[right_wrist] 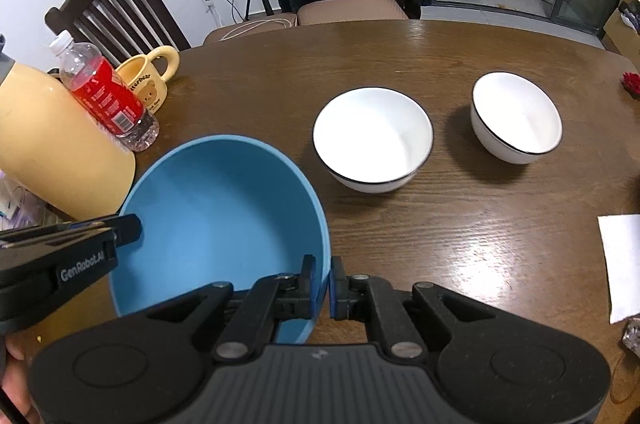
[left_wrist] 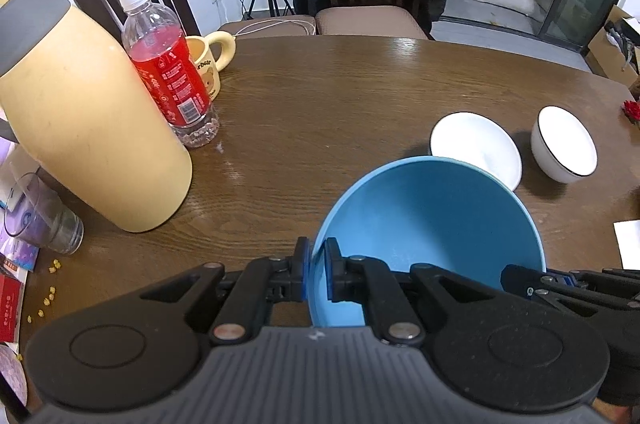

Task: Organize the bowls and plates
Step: 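Lift the blue bowl with both grippers and carry it away from the thermos, then carry the held blue bowl with both grippers toward the stacked cream plates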

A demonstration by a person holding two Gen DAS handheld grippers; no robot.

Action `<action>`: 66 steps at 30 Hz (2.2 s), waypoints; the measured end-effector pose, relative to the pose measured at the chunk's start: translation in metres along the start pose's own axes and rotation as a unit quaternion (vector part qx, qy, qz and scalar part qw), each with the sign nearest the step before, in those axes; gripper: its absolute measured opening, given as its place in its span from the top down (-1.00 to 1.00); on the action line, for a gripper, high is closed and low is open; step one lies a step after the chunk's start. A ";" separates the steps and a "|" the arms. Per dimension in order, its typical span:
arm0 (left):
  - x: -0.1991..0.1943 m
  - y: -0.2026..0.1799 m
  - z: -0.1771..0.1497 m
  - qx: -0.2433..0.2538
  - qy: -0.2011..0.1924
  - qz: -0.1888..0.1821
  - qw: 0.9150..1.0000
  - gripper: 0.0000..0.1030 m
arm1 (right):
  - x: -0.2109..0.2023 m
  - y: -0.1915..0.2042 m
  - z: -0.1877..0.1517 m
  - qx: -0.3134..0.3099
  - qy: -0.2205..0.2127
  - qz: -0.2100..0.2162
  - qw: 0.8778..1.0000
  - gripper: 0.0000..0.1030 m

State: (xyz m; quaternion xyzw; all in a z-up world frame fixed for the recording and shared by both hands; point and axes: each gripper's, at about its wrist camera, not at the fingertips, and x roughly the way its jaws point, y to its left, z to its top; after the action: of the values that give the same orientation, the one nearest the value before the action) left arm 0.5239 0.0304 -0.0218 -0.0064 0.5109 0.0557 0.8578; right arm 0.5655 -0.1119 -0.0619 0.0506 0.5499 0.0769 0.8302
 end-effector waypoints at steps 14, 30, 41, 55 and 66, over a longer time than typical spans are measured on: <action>-0.027 -0.032 -0.025 0.016 -0.006 -0.010 1.000 0.84 | -0.031 -0.029 -0.028 0.013 -0.008 -0.012 1.000 0.89; -0.044 -0.063 -0.057 0.028 -0.005 -0.019 0.999 0.84 | -0.055 -0.060 -0.065 0.022 -0.009 -0.024 0.999 0.89; -0.054 -0.083 -0.077 0.040 -0.003 -0.023 0.999 0.84 | -0.068 -0.080 -0.088 0.029 -0.008 -0.030 0.999 0.89; -0.068 -0.113 -0.102 0.061 -0.005 -0.032 0.998 0.84 | -0.086 -0.107 -0.114 0.042 -0.009 -0.039 0.998 0.89; -0.077 -0.137 -0.120 0.078 -0.006 -0.044 0.996 0.84 | -0.099 -0.131 -0.136 0.051 -0.010 -0.045 0.998 0.89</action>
State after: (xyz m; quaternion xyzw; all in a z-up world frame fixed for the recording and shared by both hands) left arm 0.3965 -0.1210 -0.0177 0.0382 0.5078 -0.0222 0.8604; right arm 0.4116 -0.2591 -0.0473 0.0691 0.5468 0.0104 0.8344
